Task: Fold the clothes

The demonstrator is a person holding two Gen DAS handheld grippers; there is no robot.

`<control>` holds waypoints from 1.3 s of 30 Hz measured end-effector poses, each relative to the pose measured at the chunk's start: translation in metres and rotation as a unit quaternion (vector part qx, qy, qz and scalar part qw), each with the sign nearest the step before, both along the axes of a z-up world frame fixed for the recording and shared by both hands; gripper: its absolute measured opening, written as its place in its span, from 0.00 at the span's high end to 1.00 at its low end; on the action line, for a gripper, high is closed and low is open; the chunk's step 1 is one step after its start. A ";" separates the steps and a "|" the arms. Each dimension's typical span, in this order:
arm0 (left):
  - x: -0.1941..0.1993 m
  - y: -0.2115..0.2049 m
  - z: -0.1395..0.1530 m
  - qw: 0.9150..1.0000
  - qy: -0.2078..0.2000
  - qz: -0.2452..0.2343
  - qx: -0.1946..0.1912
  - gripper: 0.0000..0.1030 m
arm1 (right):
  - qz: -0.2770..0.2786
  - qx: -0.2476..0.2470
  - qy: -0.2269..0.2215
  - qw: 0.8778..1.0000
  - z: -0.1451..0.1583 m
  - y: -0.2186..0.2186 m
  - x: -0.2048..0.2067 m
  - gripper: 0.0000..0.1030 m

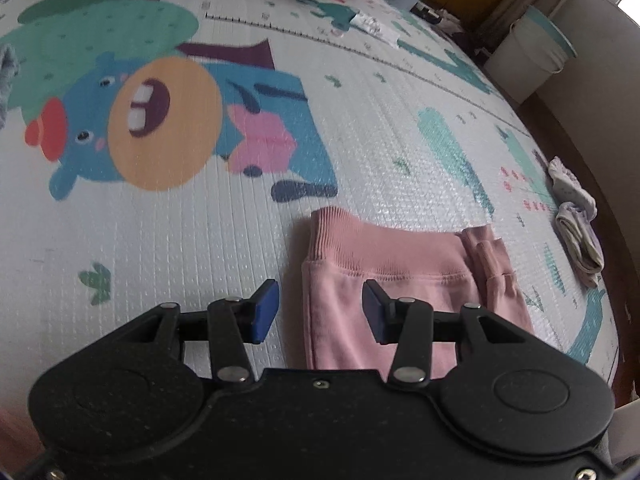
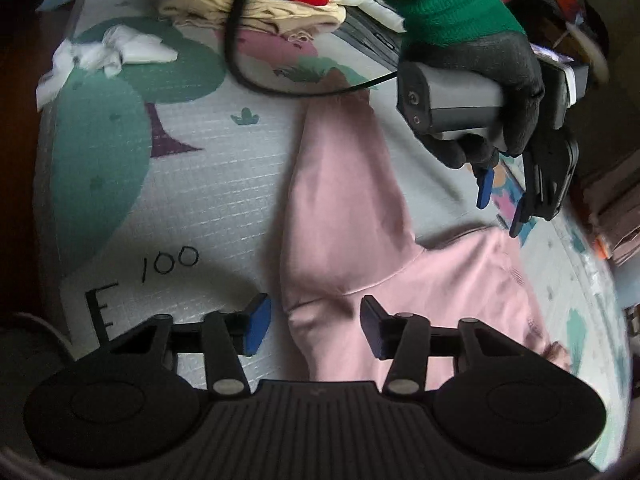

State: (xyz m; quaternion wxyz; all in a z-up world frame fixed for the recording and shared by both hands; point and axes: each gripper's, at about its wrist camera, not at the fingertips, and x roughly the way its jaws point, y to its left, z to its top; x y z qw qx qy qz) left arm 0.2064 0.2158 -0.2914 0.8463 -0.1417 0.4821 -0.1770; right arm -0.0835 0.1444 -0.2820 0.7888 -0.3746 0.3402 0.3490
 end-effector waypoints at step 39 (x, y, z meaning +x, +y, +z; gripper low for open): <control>0.027 -0.091 0.038 0.998 0.028 0.051 0.040 0.90 | -0.365 0.333 0.110 0.862 0.050 -0.131 0.027 0.87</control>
